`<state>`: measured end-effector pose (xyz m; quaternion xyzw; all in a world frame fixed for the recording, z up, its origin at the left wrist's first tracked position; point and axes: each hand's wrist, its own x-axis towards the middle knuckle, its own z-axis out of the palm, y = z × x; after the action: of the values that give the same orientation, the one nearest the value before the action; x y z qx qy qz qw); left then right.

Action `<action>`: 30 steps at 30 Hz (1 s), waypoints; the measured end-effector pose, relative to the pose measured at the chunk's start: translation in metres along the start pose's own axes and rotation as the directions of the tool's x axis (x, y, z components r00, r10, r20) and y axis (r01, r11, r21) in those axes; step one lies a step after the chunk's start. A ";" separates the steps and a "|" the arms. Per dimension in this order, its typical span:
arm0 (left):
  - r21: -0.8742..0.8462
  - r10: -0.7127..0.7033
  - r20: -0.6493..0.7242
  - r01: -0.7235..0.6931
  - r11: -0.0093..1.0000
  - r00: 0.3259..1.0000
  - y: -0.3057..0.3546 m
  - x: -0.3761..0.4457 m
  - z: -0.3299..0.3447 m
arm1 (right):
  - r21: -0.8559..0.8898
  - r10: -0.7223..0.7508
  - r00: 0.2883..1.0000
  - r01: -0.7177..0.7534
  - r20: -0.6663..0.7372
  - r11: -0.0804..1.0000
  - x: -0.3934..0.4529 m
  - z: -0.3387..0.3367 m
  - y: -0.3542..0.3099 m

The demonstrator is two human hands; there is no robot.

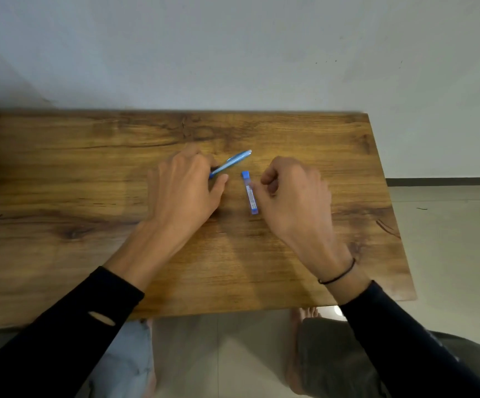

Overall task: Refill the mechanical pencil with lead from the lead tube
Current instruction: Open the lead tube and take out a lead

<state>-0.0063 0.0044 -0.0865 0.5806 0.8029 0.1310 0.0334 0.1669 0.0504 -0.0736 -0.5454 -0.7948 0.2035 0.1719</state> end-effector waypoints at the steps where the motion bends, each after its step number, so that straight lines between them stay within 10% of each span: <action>1: -0.016 -0.003 -0.011 0.002 1.000 1.000 0.000 0.000 0.000 | -0.053 -0.034 0.999 0.034 0.000 0.998 -0.005 0.005 -0.004; 10: -0.302 -0.026 -0.064 0.005 0.953 0.998 -0.002 0.007 -0.010 | -0.172 -0.011 1.000 0.007 -0.024 0.985 -0.013 0.017 -0.012; 19: -0.775 -0.158 0.279 0.319 0.545 0.947 -0.002 0.013 -0.010 | -0.051 -0.103 0.984 0.096 -0.145 0.994 -0.020 0.017 -0.016; 26: -0.581 -0.051 0.198 0.159 0.798 0.979 0.004 0.010 -0.007 | -0.068 -0.124 0.986 0.117 -0.114 0.991 -0.024 0.021 -0.013; 30: -0.664 -0.121 0.159 0.196 0.721 0.980 -0.004 0.018 -0.015 | -0.029 -0.118 0.985 0.115 -0.126 0.993 -0.026 0.021 -0.008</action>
<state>-0.0187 0.0177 -0.0716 0.4636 0.7440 0.3802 0.2949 0.1595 0.0209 -0.0887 -0.5118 -0.8148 0.1494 0.2279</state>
